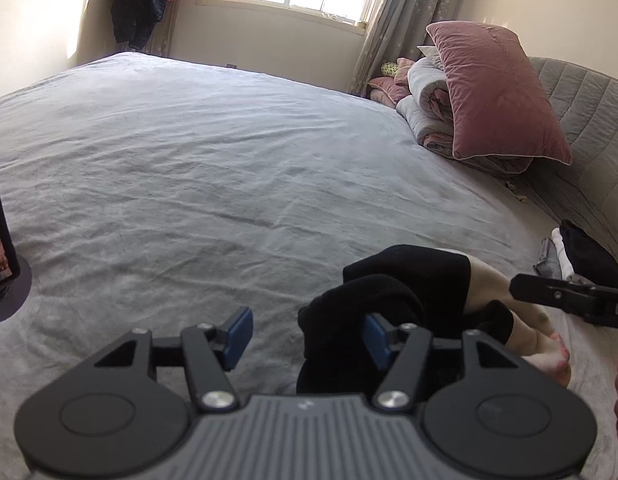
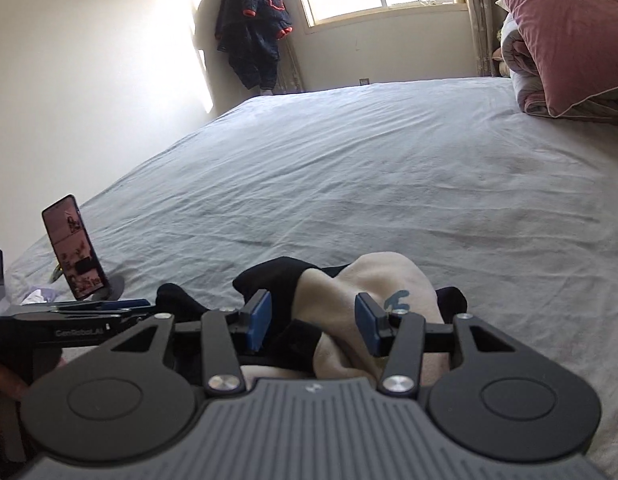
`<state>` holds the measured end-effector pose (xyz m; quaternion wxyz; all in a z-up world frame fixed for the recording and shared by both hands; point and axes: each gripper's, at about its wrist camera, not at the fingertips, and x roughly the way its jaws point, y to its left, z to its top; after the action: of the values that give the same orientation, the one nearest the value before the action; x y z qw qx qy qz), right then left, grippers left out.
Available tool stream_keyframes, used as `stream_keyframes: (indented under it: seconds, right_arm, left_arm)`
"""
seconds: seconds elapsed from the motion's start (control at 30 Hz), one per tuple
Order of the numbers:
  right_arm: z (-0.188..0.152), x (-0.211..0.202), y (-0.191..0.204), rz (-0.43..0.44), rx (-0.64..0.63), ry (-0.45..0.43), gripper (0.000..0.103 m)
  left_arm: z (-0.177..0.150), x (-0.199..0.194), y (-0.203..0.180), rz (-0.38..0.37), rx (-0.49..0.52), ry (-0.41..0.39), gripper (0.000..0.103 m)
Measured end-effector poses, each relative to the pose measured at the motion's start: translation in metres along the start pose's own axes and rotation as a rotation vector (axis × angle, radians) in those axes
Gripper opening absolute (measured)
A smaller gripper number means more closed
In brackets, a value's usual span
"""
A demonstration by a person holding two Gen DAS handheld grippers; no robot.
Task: Fold clothes
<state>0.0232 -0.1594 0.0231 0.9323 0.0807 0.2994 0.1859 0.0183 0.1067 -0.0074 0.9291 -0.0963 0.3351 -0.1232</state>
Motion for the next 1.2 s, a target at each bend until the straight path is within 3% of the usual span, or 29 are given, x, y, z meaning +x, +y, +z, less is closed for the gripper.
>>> stream_keyframes:
  seconds: [0.23, 0.33, 0.37, 0.4, 0.47, 0.5, 0.73, 0.87, 1.1, 1.2]
  right_arm:
    - [-0.006, 0.024, -0.014, -0.017, 0.028, 0.016, 0.05]
    - [-0.009, 0.031, -0.015, -0.032, 0.041, 0.035, 0.028]
    - [-0.009, 0.028, -0.015, -0.035, 0.045, 0.03, 0.023]
    - [-0.009, 0.026, -0.015, -0.038, 0.05, 0.024, 0.02]
    - [-0.007, 0.02, -0.013, -0.051, 0.054, 0.009, 0.015]
    - [-0.006, 0.016, -0.012, -0.068, 0.049, -0.004, 0.014]
    - [0.0, -0.021, -0.024, -0.168, 0.093, -0.123, 0.008]
    - [0.002, -0.044, -0.034, -0.199, 0.124, -0.168, 0.007]
    - [-0.006, -0.083, -0.033, -0.223, 0.09, -0.196, 0.007]
    - [-0.015, -0.09, -0.035, -0.234, 0.075, -0.159, 0.007]
  left_arm:
    - [-0.004, 0.02, -0.008, -0.134, -0.099, 0.101, 0.064]
    - [-0.011, 0.034, -0.016, -0.16, -0.147, 0.162, 0.06]
    - [-0.014, 0.037, -0.019, -0.162, -0.155, 0.171, 0.051]
    - [-0.015, 0.039, -0.02, -0.171, -0.163, 0.175, 0.03]
    - [-0.015, 0.039, -0.024, -0.176, -0.177, 0.175, 0.007]
    - [-0.015, 0.037, -0.026, -0.161, -0.175, 0.162, 0.005]
    - [0.002, -0.004, -0.035, -0.021, -0.078, -0.082, 0.003]
    - [0.01, -0.02, -0.029, 0.022, -0.049, -0.16, 0.003]
    - [0.013, -0.038, -0.007, 0.035, -0.057, -0.185, 0.003]
    - [0.005, -0.039, -0.001, 0.019, -0.03, -0.135, 0.003]
